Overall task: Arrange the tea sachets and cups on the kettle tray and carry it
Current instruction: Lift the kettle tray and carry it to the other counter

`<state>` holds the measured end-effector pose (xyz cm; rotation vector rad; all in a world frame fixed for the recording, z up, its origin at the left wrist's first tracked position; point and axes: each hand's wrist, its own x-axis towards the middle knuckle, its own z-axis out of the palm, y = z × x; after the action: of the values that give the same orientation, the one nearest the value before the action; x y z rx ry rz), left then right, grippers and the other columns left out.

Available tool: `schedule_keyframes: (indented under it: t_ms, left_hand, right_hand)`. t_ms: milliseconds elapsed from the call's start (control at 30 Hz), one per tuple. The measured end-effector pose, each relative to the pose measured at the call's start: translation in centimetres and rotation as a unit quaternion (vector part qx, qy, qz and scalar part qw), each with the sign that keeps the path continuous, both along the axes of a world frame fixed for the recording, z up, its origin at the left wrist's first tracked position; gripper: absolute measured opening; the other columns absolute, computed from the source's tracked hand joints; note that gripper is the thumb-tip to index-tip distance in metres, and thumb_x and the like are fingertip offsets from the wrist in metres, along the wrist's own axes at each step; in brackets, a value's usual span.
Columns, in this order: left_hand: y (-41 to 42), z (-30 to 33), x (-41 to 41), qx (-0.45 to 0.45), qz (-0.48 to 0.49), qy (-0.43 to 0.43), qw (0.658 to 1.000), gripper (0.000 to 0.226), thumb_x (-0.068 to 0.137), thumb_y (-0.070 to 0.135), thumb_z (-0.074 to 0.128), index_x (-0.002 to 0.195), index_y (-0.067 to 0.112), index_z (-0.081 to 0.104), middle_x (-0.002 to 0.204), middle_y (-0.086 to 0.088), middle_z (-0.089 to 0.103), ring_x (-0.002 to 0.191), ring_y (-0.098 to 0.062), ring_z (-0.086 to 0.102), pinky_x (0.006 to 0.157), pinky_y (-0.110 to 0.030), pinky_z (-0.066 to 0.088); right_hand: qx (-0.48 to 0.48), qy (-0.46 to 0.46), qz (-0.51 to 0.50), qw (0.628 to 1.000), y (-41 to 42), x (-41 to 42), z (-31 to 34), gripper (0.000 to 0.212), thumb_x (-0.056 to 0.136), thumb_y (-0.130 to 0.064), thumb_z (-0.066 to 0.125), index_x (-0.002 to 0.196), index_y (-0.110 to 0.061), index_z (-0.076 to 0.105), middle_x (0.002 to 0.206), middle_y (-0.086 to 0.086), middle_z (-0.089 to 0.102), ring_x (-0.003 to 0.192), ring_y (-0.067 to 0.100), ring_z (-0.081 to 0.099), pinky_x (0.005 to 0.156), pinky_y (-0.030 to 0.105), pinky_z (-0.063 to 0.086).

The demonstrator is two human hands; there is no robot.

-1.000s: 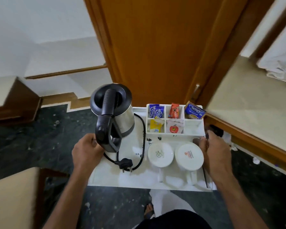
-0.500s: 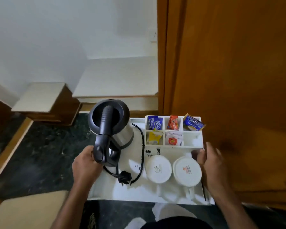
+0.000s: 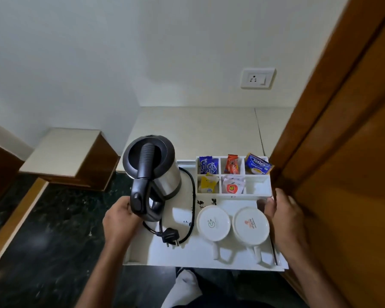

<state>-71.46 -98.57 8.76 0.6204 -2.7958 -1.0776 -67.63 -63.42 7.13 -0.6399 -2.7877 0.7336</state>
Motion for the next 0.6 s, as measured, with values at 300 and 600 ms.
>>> schedule_keyframes:
  t_ms: [300,600]
  left_hand:
    - [-5.6,-1.5,-15.3,-0.003,-0.034,-0.036,0.999,0.009,0.078,0.032,0.069,0.079,0.025,0.062,0.074,0.004,0.064,0.071,-0.018,0.059,0.065,-0.038,0.052]
    - [-5.6,-5.1,-25.2,-0.001,-0.042,-0.062,0.997,0.011,0.078,0.033,0.066,0.076,0.025,0.059,0.074,0.002,0.064,0.072,-0.019,0.058,0.066,-0.043,0.054]
  right_hand:
    - [-0.023,-0.003,-0.038,0.999,-5.6,-12.1,-1.3,0.011,0.093,-0.012,0.053,0.098,-0.003,0.058,0.086,0.020,0.061,0.073,0.033,0.056,0.060,0.033,0.039]
    - [-0.018,-0.054,-0.018,0.998,-5.7,-23.0,-3.9,0.017,0.096,-0.016,0.049,0.105,-0.002,0.054,0.094,0.020,0.061,0.084,0.037,0.058,0.066,0.036,0.042]
